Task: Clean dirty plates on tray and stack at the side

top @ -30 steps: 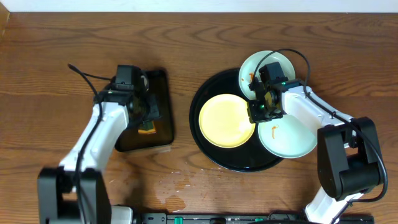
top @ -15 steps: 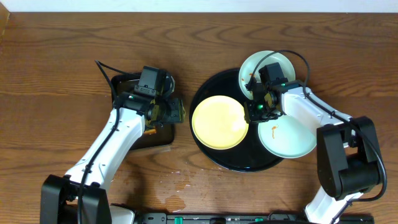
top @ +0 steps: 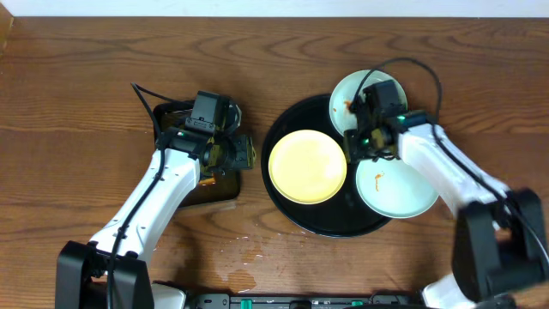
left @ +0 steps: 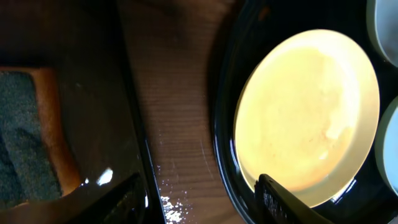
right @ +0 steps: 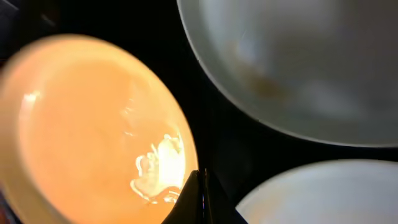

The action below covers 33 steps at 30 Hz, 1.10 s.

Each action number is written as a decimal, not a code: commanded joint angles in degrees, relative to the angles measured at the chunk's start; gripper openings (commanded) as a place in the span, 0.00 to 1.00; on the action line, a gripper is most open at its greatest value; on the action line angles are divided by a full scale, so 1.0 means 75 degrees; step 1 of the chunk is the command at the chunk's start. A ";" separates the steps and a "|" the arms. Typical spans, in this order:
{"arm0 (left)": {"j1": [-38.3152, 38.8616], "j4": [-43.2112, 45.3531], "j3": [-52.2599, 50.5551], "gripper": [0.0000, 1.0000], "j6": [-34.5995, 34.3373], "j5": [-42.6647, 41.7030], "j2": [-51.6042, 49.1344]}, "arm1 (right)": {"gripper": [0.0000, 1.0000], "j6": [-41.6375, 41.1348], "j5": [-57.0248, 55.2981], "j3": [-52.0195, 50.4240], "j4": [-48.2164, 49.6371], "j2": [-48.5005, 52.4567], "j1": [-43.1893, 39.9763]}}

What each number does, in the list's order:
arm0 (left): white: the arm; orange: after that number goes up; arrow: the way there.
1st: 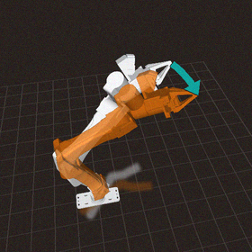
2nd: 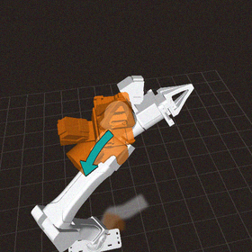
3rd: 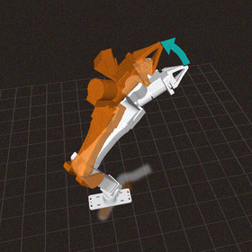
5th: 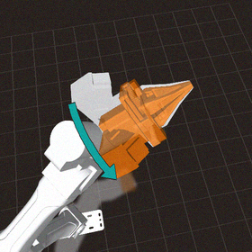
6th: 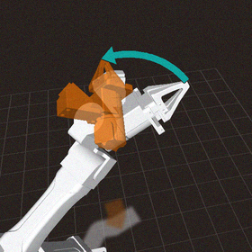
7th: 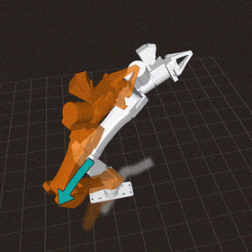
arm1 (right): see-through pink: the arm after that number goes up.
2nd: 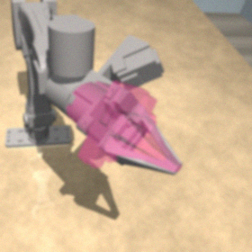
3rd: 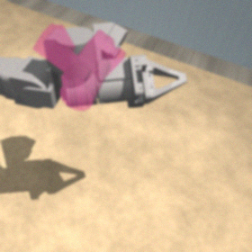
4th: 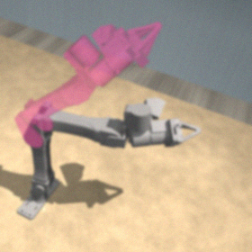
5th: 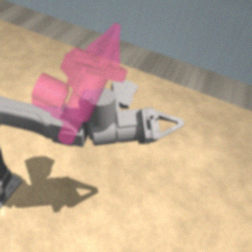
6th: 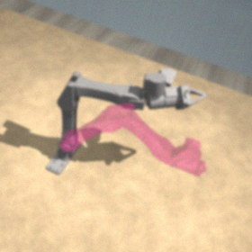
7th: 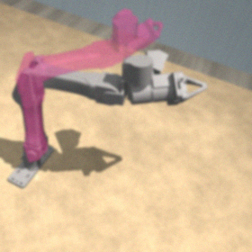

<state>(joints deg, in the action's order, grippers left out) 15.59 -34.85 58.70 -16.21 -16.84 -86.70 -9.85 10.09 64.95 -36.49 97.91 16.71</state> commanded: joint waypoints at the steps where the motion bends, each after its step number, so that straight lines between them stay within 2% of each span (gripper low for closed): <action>1: 0.0003 0.0041 0.0140 0.58 0.0096 -0.0099 -0.0044 | 0.01 0.0041 -0.0568 0.0160 0.0015 -0.0484 0.0335; 6: 0.0044 0.0029 0.0137 0.58 0.0099 -0.0172 -0.0044 | 0.01 0.0061 -0.0533 0.0154 -0.0111 -0.0428 0.0423; 10: 0.0227 0.0055 0.0128 0.58 0.0096 -0.0291 -0.0076 | 0.08 0.0064 -0.0425 0.0152 -0.0323 -0.0052 0.0224; 12: 0.0364 0.0152 0.0102 0.58 0.0096 -0.0289 -0.0119 | 0.09 0.0152 -0.0023 0.0154 -0.0335 0.0172 0.0044; 16: 0.0679 0.0405 0.0102 0.52 0.0096 -0.0207 -0.0391 | 0.14 0.0883 0.1891 0.0152 -0.0280 0.0691 -0.0455; 20: 0.0775 0.0670 0.0102 0.42 -0.0003 -0.0213 -0.0816 | 0.18 0.1058 0.2393 0.0152 -0.0254 0.1215 -0.0723; 23: 0.0787 0.0784 0.0102 0.39 -0.0140 -0.0245 -0.1142 | 0.23 0.1335 0.2769 0.0154 -0.0242 0.1515 -0.0807; 29: 0.0933 0.0935 0.0102 0.36 -0.0134 -0.0268 -0.1667 | 0.22 0.1746 0.3669 0.0152 -0.0044 0.1996 -0.0848; 33: 0.1023 0.0956 0.0102 0.36 -0.0134 -0.0265 -0.1751 | 0.08 0.1600 0.3675 0.0152 -0.0009 0.2206 -0.0833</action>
<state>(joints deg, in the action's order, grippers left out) 22.70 -27.94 58.70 -16.88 -18.13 -99.35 1.32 34.06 65.87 -36.64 112.84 11.29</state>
